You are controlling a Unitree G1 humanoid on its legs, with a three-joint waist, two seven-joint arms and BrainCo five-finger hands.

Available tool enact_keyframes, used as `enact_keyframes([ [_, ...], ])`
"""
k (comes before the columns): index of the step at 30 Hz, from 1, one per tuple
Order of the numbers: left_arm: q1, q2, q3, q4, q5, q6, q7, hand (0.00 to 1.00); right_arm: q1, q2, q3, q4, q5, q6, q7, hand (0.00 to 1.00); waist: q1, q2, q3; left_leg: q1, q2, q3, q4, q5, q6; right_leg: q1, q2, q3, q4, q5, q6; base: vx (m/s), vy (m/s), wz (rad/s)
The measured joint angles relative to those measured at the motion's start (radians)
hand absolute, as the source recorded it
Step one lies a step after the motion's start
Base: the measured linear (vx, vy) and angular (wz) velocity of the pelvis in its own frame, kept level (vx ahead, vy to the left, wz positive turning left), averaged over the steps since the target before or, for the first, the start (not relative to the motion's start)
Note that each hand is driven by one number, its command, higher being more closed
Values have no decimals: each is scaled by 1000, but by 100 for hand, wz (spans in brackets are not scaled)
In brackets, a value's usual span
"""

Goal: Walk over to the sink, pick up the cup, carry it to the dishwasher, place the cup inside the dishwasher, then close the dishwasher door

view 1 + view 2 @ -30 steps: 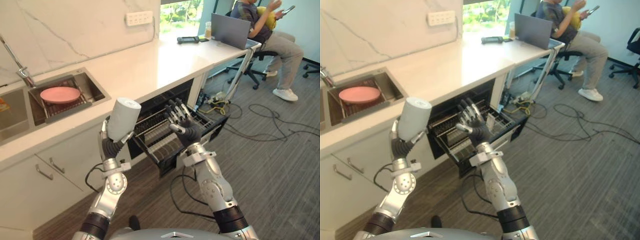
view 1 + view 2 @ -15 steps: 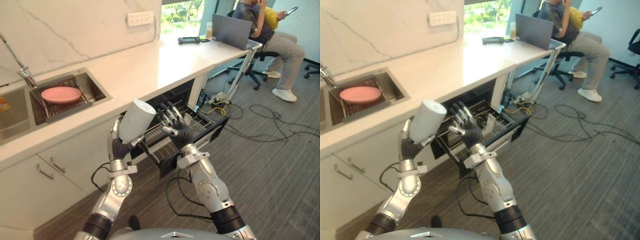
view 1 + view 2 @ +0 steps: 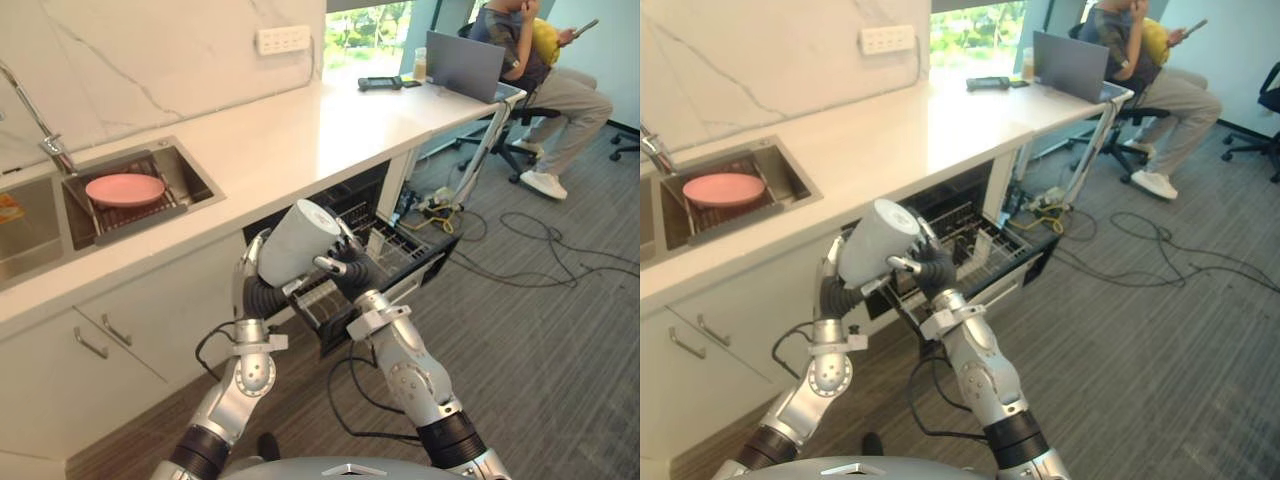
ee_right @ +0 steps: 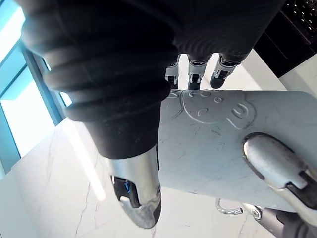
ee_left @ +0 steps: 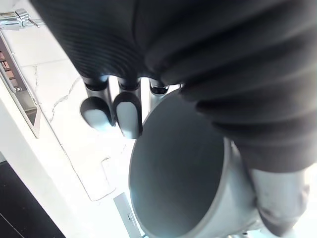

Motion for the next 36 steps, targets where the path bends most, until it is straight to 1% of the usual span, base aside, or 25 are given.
enact_keyframes([
  [3, -1, 0, -4, 0, 5, 0, 0, 100, 0, 0, 0, 7, 0, 0, 0, 0, -1, 0, 0, -1, 0, -2, 0, 1, 0, 0, 0, -2, 0, 0, 0, 0, 0, 0],
  [7, -6, 3, -35, 0, 58, 0, -1, 100, 0, 0, 0, 8, 0, 0, 0, 0, -3, 0, 0, -10, -1, -16, 0, 5, 1, -2, 0, -17, 0, -1, -1, 2, 1, 9],
  [14, -10, 10, -56, 0, 58, 0, -8, 100, 0, -1, 1, 14, 0, 0, 0, 0, -2, -1, -1, -11, -1, -18, 0, 6, 0, -2, 1, -18, 1, -1, -1, 1, 1, 1],
  [15, -10, 12, -64, 0, 58, 0, -10, 100, 0, -1, 1, 18, 0, 0, 0, 100, -2, -1, -1, -11, -1, -18, 0, 6, 0, -2, 1, -18, 1, -1, -1, 0, 0, 0],
  [18, -10, 12, -69, 2, 57, 0, -24, 100, 0, -2, 2, 25, 0, 0, 0, 100, -3, -1, -1, -11, -1, -18, 0, 6, 0, -3, 1, -18, 1, -1, -1, 0, 0, 0],
  [21, -13, 17, -79, 18, 57, 0, -24, 100, 0, -10, 4, 42, -1, 0, 0, 100, -3, -3, -2, -12, 1, -19, 0, 6, 0, 0, 1, -17, -2, -1, -2, 0, 0, 0],
  [25, -17, 37, -106, 42, 57, 0, -19, 100, 0, -45, 20, 48, -6, -1, -1, 100, -1, -7, -5, -14, 2, -19, 0, 5, 0, 0, 2, -17, -8, 1, -3, 8, 2, 0],
  [30, -20, 48, -110, 52, 56, -4, -17, 100, 0, -49, 22, 48, -34, -2, -8, 100, 0, -8, -5, -15, 3, -19, 0, 5, -1, 2, 5, -17, -15, 3, -4, 0, 0, 0],
  [31, -20, 49, -109, 57, 55, -4, -17, 0, 0, -47, 23, 48, -40, -3, -22, 100, 0, -8, -5, -15, 3, -19, 0, 5, -1, 2, 6, -18, -15, 3, -4, 0, 0, 0],
  [36, -19, 47, -118, 58, 5, -13, -17, 0, -8, -37, 25, 47, -66, -23, -65, 100, 1, -8, -5, -15, 2, -20, 0, 5, -1, 0, 6, -18, -11, 2, -3, 0, 0, 0],
])
